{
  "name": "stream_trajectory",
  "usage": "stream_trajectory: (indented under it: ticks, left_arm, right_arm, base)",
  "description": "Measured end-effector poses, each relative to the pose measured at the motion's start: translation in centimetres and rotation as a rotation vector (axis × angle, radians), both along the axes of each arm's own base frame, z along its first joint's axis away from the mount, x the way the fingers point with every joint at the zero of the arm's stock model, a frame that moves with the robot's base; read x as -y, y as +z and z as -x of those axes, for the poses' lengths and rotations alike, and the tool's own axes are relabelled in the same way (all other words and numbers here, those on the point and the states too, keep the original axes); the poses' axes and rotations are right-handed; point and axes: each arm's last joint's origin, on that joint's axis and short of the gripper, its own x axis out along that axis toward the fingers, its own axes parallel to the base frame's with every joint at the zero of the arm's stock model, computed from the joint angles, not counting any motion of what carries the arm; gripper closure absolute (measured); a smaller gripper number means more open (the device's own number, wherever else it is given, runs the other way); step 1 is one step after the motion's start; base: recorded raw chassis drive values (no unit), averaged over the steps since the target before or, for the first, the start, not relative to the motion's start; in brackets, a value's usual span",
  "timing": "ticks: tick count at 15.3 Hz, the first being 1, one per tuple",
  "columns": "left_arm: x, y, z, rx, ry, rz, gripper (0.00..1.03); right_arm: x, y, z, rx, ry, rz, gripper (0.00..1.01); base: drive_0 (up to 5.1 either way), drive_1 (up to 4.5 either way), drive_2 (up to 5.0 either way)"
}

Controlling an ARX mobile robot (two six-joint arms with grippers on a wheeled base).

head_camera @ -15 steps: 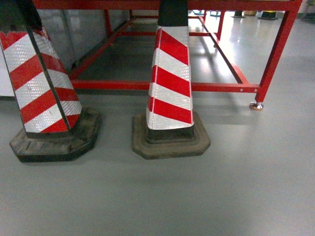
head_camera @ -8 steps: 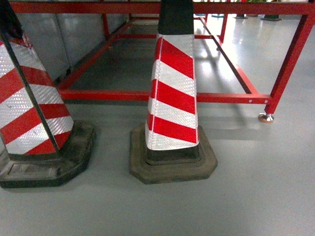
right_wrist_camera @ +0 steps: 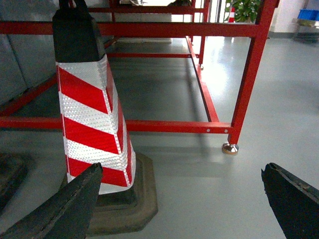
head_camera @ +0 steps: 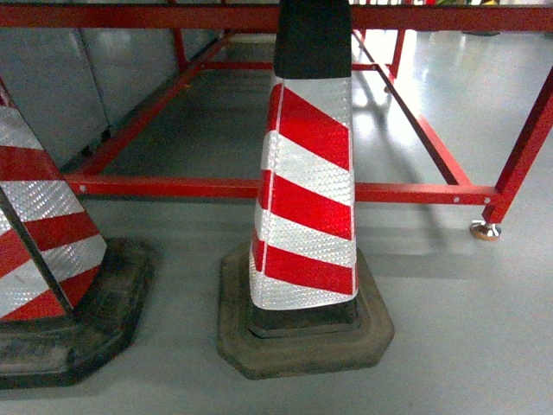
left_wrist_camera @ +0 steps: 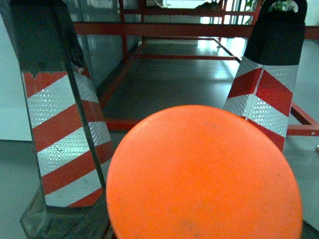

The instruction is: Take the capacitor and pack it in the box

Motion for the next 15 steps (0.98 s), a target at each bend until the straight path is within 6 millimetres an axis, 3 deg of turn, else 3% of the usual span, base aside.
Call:
stream_trajectory:
  ticks: [15]
  left_arm:
    - [-0.01,0.01,0.0,0.002,0.002,0.002,0.59]
  right_arm:
    - [0.0,0.03,0.01,0.004,0.001,0.001,0.03]
  base:
    - [0.0,0.0,0.0]
